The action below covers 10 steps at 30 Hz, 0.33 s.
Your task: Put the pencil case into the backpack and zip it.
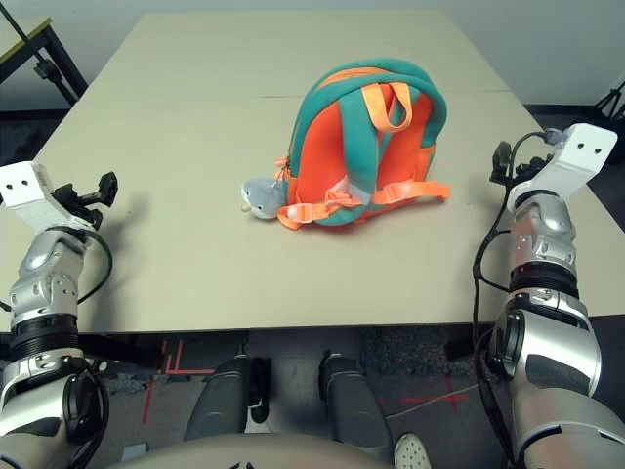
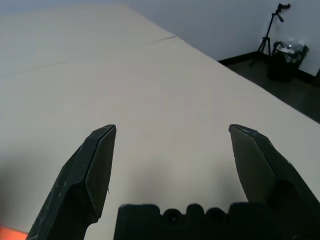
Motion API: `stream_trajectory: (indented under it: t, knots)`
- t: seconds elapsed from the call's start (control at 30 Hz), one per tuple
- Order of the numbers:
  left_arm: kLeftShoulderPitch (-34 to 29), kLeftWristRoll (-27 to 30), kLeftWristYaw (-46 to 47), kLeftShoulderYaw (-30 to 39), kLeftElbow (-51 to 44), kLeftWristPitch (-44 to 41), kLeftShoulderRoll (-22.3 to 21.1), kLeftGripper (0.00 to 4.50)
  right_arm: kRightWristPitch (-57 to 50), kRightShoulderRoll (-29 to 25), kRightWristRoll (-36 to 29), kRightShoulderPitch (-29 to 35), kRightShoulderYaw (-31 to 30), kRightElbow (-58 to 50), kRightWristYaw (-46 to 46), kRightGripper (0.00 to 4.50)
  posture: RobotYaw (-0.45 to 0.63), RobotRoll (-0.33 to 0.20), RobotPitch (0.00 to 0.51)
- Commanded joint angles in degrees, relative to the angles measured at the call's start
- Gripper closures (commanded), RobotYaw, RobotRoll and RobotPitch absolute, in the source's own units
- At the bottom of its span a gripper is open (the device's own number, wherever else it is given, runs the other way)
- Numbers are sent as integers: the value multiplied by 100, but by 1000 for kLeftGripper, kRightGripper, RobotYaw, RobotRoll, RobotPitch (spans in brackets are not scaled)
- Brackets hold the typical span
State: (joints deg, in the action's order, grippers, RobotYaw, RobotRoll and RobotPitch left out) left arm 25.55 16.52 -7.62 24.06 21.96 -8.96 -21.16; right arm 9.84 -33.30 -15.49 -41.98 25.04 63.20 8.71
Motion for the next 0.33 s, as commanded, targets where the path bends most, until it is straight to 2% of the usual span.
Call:
stream_trajectory:
  t: [0.03, 0.2, 0.33]
  knots:
    - [151, -158, 92, -164, 346, 159, 68, 0, 140, -15, -45, -191, 104, 412, -18, 44, -28, 0, 145]
    - [191, -205, 321, -148, 453, 224, 59, 0, 136, 80, -51, -256, 94, 617, 206, 44, -26, 0, 135]
    - [-177, -165, 516, -111, -160, 7, 72, 0, 134, 121, -43, -234, 71, 599, 347, 44, -6, 0, 134]
